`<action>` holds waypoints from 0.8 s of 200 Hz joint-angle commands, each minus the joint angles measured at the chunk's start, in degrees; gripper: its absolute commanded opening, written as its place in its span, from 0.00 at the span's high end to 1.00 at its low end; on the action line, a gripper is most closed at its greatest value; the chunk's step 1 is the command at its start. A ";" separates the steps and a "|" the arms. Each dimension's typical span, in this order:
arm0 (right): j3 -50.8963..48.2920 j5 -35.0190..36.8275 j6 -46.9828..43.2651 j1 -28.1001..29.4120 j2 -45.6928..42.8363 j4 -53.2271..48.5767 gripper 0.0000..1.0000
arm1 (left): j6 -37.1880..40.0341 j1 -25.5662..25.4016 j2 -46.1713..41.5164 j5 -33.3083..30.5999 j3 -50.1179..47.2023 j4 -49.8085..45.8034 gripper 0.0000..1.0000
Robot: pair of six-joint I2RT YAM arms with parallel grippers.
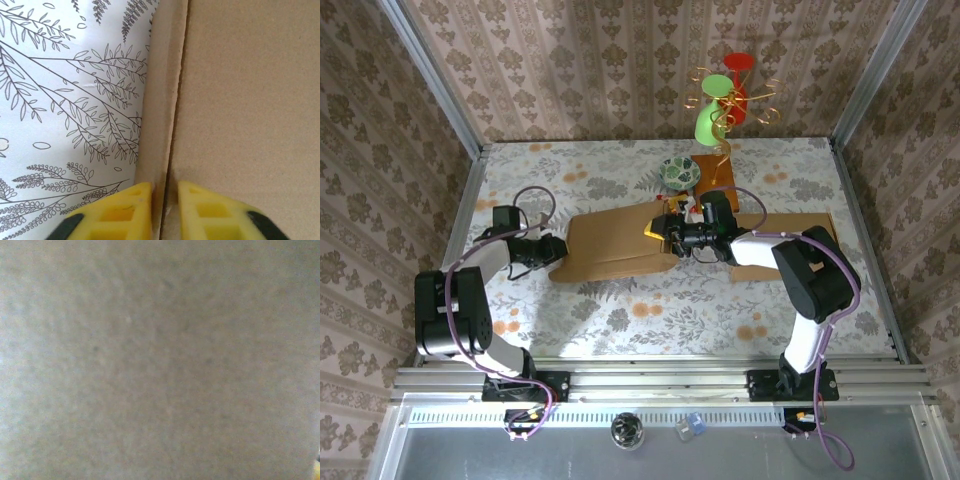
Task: Fold the paper box
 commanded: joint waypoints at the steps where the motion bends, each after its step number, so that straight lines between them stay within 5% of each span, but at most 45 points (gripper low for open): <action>1: 1.29 0.00 3.13 0.47 -2.82 -1.51 0.44 | -0.67 -1.90 -4.17 -1.70 -0.68 -1.66 0.70; 63: -1.08 0.51 10.86 -0.69 -5.72 -2.57 0.48 | 0.53 -8.54 -25.65 -17.19 -2.73 2.15 0.41; 104: -0.92 -2.88 17.71 -2.40 -8.01 -10.51 0.52 | 12.35 -21.67 -37.91 -15.08 -6.12 19.32 0.09; 128: -2.31 -5.09 22.08 -3.79 -10.20 -15.77 0.52 | 25.46 -26.75 -36.85 -7.35 0.26 9.08 0.13; 160: -2.66 -7.98 23.32 -5.41 -13.28 -25.16 0.52 | 45.37 -37.57 -35.01 -9.97 9.44 -12.43 0.10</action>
